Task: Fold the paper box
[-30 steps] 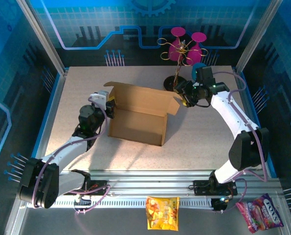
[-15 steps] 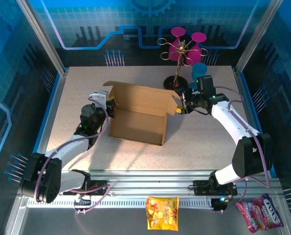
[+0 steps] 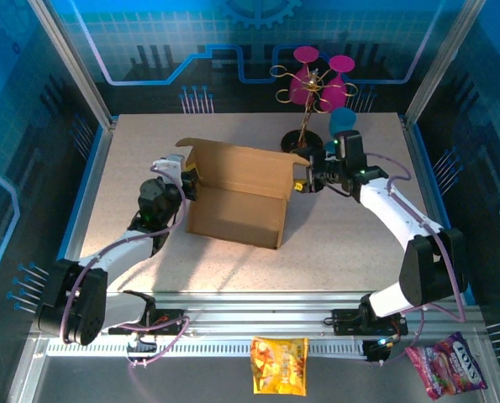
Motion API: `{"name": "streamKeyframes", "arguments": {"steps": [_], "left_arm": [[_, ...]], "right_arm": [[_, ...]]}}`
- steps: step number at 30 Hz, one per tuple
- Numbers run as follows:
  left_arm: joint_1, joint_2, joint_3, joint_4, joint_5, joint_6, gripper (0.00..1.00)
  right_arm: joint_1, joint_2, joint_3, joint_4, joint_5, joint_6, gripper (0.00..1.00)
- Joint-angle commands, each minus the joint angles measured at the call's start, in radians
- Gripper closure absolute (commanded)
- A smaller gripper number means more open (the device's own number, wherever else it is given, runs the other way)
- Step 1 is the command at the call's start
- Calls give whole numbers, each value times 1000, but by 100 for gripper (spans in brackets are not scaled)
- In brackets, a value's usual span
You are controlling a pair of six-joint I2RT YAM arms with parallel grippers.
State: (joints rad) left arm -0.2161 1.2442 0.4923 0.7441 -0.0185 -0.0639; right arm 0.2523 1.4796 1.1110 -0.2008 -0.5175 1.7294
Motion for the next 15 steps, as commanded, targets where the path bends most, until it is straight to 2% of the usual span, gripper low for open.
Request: {"name": "streamKeyframes", "arguments": {"steps": [1,15], "left_arm": [[6,6,15,54,-9,-27,100],[-6,51,23,107,-47,-79,100]], "right_arm": [[37,14,-6,49,-33,59,33],[103,44,-33,109,-25,159,35]]}}
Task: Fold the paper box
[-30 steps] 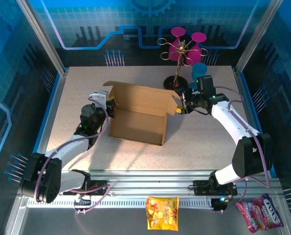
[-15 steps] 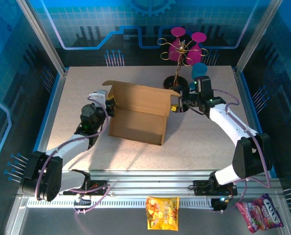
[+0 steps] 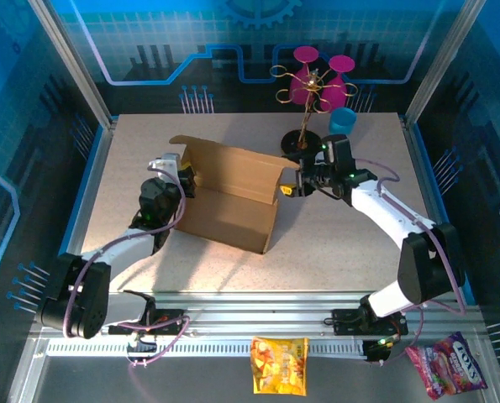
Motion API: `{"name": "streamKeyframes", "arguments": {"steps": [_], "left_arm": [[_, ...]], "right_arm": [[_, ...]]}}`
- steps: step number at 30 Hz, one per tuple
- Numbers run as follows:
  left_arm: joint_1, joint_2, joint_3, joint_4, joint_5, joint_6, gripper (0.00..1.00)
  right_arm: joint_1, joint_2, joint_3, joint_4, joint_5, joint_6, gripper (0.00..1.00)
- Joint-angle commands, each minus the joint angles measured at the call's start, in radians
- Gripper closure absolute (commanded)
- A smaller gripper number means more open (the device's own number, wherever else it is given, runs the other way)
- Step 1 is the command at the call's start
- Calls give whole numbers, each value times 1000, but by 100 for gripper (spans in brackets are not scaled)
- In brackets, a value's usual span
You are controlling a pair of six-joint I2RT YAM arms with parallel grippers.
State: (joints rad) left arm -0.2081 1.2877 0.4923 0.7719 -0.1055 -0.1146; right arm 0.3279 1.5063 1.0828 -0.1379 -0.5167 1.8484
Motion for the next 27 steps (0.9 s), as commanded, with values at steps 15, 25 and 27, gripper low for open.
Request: {"name": "streamKeyframes", "arguments": {"steps": [15,25,27], "left_arm": [[-16,134,53,201,-63,-77,100],[-16,183,77,234,-77,-89,100],[-16,186,80,234,-78,-89,100]], "right_arm": [[-16,13,26,-113,-175,52,34],[-29,-30,-11,-83,-221,110,34],[-35,-56,-37,-90,-231,115,34]]}}
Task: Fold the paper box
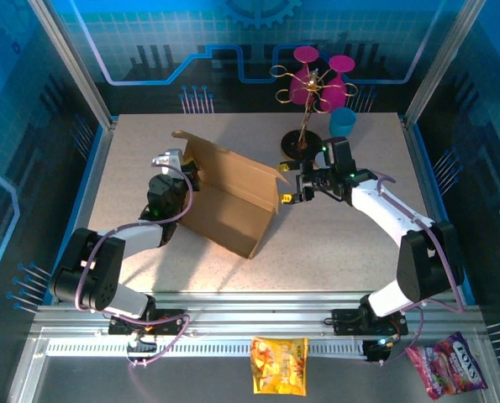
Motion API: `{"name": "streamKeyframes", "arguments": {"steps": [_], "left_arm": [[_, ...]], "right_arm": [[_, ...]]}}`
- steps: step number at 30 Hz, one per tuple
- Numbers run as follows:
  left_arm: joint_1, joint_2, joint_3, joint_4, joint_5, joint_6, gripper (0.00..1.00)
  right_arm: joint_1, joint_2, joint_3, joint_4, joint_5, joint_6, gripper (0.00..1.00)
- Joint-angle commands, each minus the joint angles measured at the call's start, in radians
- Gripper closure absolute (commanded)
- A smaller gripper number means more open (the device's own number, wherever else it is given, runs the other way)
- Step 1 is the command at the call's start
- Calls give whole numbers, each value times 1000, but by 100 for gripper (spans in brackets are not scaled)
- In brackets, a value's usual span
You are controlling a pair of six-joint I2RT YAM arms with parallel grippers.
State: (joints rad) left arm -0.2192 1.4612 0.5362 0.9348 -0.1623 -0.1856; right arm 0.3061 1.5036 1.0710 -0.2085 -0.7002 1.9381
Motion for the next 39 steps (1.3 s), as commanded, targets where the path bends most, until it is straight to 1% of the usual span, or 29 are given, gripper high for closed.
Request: {"name": "streamKeyframes", "arguments": {"steps": [1,5,9,16,20,23,26,30,32,33,34,36,38,39], "left_arm": [[-5,14,36,72,-21,-20,100],[-5,20,38,76,-18,-29,100],[-5,29,41,82,-18,-36,100],[-8,31,43,87,-14,-53,100],[-12,23,39,86,-21,-59,100],[-14,17,35,85,-22,-63,100],[-14,14,31,84,-20,-69,100],[-14,10,20,84,-14,-86,100],[-14,4,15,82,-3,-102,100],[-14,-5,13,74,6,-114,97],[-13,-14,13,60,17,-127,89],[-12,-44,14,24,44,-161,79],[-8,-86,16,-28,67,-222,66],[-8,-115,23,-70,73,-261,57]], "right_arm": [[-16,-68,-38,-22,-47,31,34],[-1,-96,-69,-13,-40,54,34],[40,-94,-99,67,-9,124,34],[91,-17,-85,225,39,220,34],[104,15,-62,259,55,248,36],[108,27,-57,269,64,256,39],[110,36,-65,300,84,279,46],[110,49,-65,322,100,290,55],[110,50,-71,321,117,292,64],[110,49,-72,317,130,291,67],[108,50,-74,316,138,289,71],[107,59,-72,327,147,288,76],[103,66,-61,322,157,278,80],[101,67,-50,306,161,267,80]]}}
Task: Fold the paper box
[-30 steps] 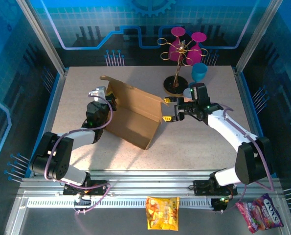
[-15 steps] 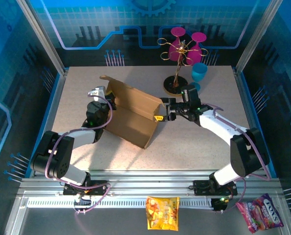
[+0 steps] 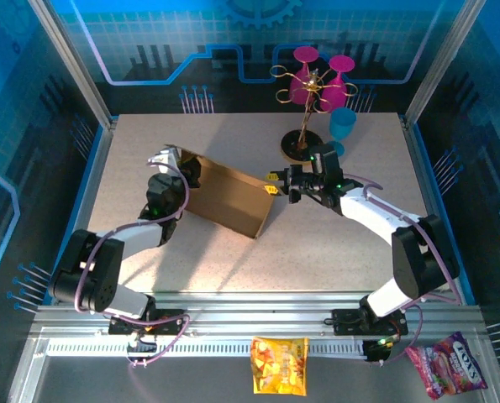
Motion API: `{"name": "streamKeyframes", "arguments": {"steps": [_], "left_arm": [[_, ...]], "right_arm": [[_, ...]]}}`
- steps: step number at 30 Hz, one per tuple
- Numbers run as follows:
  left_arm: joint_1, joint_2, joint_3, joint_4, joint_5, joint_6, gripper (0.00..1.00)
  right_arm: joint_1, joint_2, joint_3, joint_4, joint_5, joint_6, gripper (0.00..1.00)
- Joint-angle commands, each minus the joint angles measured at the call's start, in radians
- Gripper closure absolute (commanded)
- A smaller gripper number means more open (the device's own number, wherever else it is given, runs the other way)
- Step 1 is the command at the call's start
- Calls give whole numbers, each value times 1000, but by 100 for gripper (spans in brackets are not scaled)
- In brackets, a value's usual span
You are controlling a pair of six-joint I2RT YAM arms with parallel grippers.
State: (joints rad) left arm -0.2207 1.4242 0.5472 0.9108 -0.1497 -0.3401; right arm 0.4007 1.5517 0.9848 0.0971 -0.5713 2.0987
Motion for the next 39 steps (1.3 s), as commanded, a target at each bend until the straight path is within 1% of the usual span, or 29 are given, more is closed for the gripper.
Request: {"name": "streamKeyframes", "arguments": {"steps": [1,2,4,7,9,10,11,13,15,17,19,21,22,23,26,29,31,32,36,39], "left_arm": [[-6,-111,26,-111,63,-150,50],[-6,-145,42,-181,62,-192,47],[-6,-225,95,-412,36,-326,43],[-5,-352,149,-693,-3,-520,39],[-6,-445,166,-848,-34,-640,36],[-5,-483,174,-926,-45,-712,37],[-5,-515,184,-987,-54,-754,38],[4,-565,236,-1161,-90,-836,40],[25,-589,295,-1266,-110,-856,43],[72,-573,366,-1374,-113,-877,50],[171,-500,425,-1406,0,-872,52],[254,-393,473,-1419,134,-863,51],[292,-335,486,-1391,200,-857,49],[311,-290,494,-1347,248,-846,47],[346,-135,565,-1294,348,-844,46],[350,33,667,-1296,477,-847,44],[334,132,728,-1345,555,-878,44],[324,154,736,-1340,573,-882,45],[269,181,677,-1202,601,-962,51],[224,203,667,-1186,629,-972,52]], "right_arm": [[3,20,47,-20,34,90,81],[-1,22,56,-36,36,78,82],[-14,30,73,-58,29,57,83],[-39,46,85,-72,12,34,84],[-56,51,95,-86,2,17,84],[-65,55,104,-97,-6,5,85],[-72,59,111,-109,-15,-9,85],[-88,74,133,-127,-44,-40,85],[-100,86,154,-154,-76,-76,85],[-112,93,163,-175,-97,-109,85],[-123,98,167,-194,-122,-142,85],[-134,103,167,-211,-145,-172,85],[-140,105,169,-221,-156,-186,85],[-145,106,171,-229,-164,-200,85],[-158,113,178,-262,-190,-244,85],[-172,120,182,-275,-201,-270,86],[-178,134,194,-287,-208,-292,86],[-182,140,201,-295,-210,-301,86],[-189,170,228,-313,-229,-342,85],[-197,185,247,-347,-235,-382,84]]}}
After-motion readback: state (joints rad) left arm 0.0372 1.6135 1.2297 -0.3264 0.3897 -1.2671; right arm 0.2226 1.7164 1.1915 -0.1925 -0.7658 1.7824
